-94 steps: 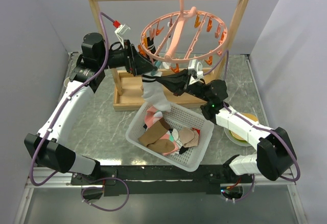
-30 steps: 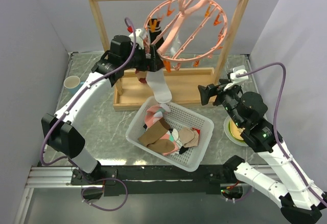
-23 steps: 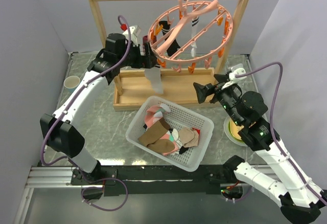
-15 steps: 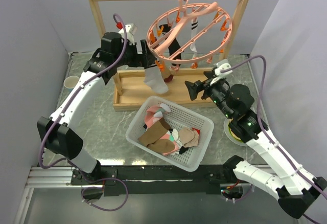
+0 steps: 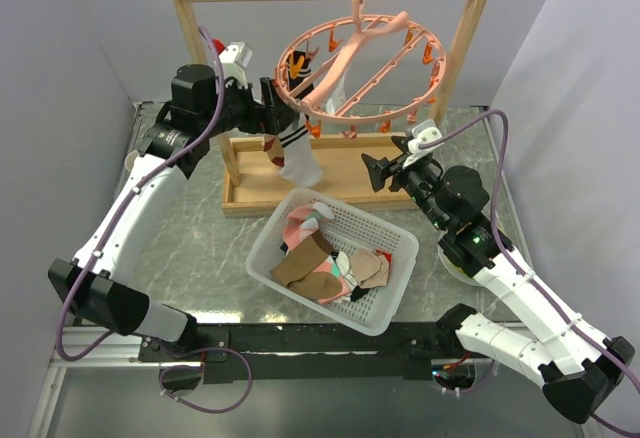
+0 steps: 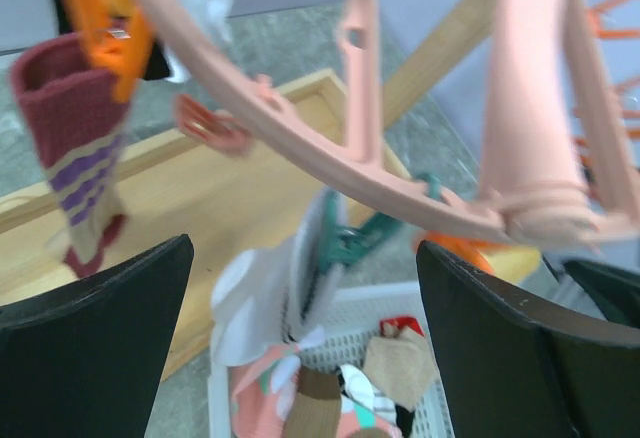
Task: Clip the socks to the hanger
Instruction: Adjust the hanger on the clothesline.
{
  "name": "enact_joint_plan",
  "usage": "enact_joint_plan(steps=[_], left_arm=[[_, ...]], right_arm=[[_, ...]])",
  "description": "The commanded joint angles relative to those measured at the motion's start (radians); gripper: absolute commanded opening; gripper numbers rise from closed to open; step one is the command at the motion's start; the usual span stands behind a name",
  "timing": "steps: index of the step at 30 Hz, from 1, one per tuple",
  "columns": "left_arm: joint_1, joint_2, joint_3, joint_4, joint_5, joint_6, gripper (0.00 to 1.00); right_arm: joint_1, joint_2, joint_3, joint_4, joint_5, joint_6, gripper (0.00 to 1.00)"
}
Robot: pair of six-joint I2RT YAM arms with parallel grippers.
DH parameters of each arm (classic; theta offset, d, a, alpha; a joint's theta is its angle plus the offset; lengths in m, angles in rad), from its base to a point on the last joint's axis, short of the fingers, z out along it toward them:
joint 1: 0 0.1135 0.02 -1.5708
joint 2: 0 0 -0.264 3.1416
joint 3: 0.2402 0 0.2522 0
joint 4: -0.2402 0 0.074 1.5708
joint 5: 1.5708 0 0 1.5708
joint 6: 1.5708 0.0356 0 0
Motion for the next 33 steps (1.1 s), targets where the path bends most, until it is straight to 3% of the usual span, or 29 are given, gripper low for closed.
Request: enact_joint_plan(steps=[1, 10, 12, 14, 19, 33], left_arm=[[0.008, -0.081, -0.012, 0.019, 0.235, 0.049, 0.99], [0.01, -0.1, 0.083, -0.059, 0.616, 0.081, 0.99], [0.004, -0.083, 0.105, -0.042, 0.702, 0.035, 0.99], [-0.027, -0.08, 0.062, 0.085, 0.77, -0.087, 0.99], [-0.166, -0.031, 0.068, 0.124, 0.723, -0.103, 0.99], [-0.24, 0.177, 0.221, 0.289, 0.651, -0.246, 0.99]], right_arm=[[0.003, -0.004, -0.017, 0.085, -0.026, 0.012, 0.75], [0.003, 0.017, -0.005, 0.12, -0.029, -0.024, 0.72], [0.001, 0.024, -0.006, 0.126, -0.029, -0.018, 0.71], [0.001, 0.034, 0.001, 0.126, -0.052, -0.018, 0.71], [0.001, 0.063, 0.0, 0.166, -0.046, -0.036, 0.67], [0.003, 0.079, 0.026, 0.177, -0.083, -0.018, 0.4]])
